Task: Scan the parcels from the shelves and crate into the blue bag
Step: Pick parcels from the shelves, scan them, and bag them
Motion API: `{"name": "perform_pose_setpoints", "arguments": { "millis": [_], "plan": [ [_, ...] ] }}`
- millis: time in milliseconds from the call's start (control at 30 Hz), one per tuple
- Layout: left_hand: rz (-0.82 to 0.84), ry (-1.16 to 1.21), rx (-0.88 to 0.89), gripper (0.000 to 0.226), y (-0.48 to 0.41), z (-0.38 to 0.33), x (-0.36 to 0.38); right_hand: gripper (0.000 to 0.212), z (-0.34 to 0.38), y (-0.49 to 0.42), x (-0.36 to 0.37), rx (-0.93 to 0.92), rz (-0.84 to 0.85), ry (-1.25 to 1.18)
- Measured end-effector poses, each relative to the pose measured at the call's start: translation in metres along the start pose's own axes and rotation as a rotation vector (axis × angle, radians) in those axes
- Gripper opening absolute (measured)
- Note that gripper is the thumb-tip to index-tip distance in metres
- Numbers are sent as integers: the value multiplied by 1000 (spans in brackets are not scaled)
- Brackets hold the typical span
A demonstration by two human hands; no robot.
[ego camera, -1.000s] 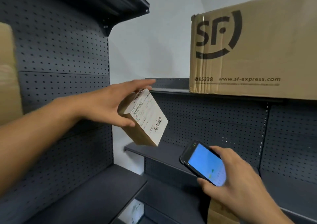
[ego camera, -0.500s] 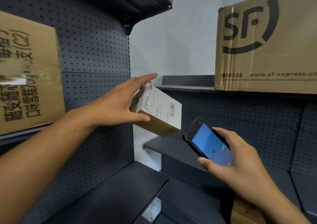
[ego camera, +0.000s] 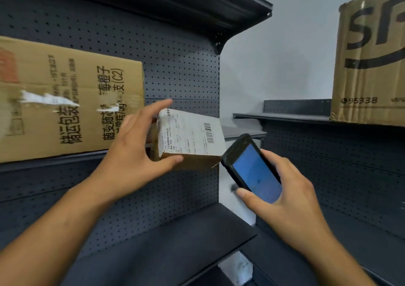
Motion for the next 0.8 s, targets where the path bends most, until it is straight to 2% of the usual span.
{"name": "perform_pose_setpoints", "arguments": {
  "millis": [133,267,433,600,800],
  "plan": [
    [-74,-115,-83,100,47,-27,-36,86,18,8,22,-87,104,-108],
    [-93,-167,-216,103,86,-50,-65,85,46,26,39,-150,154,-197],
    [-109,-279,-289,103,132,-79,-102,85,100,51,56,-224,231,-339],
    [-130,-426,-354,103,189,-107,-166,87,177,82,74,-294,302,-481],
    [-239,-579,-443,104,276,-164,-273,87,304,134,85,-408,375,-596]
  ]
}}
Point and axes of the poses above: each hand's wrist, its own y-axis away from the middle knuckle, its own x-axis out of the palm, z = x × y, the point moved 10 cm from there along -y, towards the middle knuckle, and after that the axes turned 15 degrees about y, right-handed, at the moved point
